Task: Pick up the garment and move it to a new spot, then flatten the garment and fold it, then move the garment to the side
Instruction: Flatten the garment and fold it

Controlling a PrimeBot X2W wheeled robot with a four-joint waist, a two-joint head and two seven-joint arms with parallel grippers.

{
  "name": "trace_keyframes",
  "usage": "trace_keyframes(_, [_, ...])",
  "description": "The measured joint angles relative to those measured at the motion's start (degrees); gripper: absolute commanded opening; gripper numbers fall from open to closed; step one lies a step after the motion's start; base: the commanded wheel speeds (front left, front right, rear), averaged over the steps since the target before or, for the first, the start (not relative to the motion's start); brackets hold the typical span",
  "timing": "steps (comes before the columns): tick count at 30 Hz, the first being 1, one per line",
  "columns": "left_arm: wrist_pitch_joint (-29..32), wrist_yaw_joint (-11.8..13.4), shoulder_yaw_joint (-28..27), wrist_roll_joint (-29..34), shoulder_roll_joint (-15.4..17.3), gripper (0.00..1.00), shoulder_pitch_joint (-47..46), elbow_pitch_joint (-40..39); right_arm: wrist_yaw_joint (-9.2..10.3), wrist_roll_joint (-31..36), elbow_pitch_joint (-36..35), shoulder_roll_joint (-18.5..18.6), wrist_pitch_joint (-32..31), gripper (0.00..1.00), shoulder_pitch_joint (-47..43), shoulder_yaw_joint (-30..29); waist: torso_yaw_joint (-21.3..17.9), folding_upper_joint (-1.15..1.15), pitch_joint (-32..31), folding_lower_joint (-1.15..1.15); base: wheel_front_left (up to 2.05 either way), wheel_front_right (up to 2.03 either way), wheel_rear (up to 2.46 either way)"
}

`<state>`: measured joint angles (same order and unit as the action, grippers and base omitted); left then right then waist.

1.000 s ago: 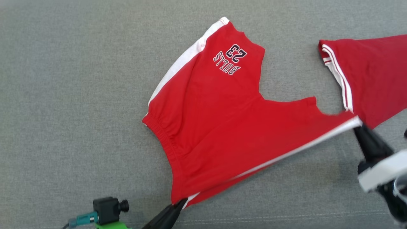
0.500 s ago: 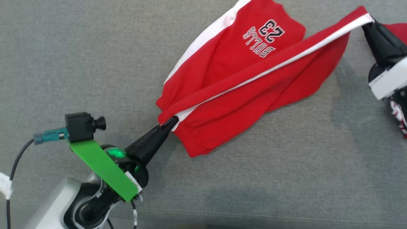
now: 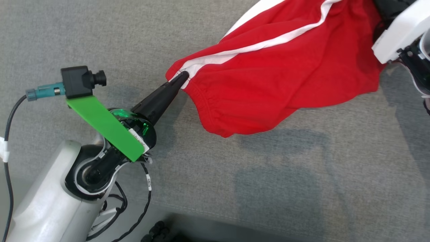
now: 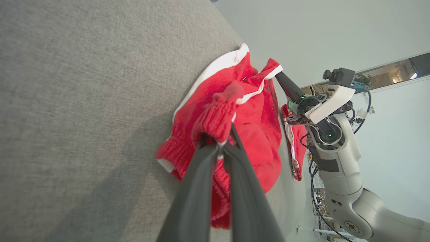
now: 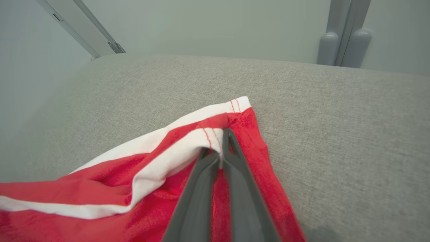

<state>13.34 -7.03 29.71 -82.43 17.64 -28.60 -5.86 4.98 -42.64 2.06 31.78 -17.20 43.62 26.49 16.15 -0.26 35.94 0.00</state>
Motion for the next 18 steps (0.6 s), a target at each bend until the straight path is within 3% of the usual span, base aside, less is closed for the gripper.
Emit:
trace_keyframes(4, [0.2,-0.01,-0.11,-0.22,-0.77,0.0,-0.87,2.2,-0.63,0.65,2.12,-1.53,-0.6,0.0,2.79,1.4,1.73,0.0,1.84,0.0,0.0,0.0,0.0])
trace_keyframes(18, [0.31,-0.05,0.3,-1.8,-2.96,0.0,-3.56,6.08,-1.44,4.16,9.96,-0.99,-2.24,0.0,11.59,1.42,4.12,0.0,2.92,0.0,0.0,0.0,0.0])
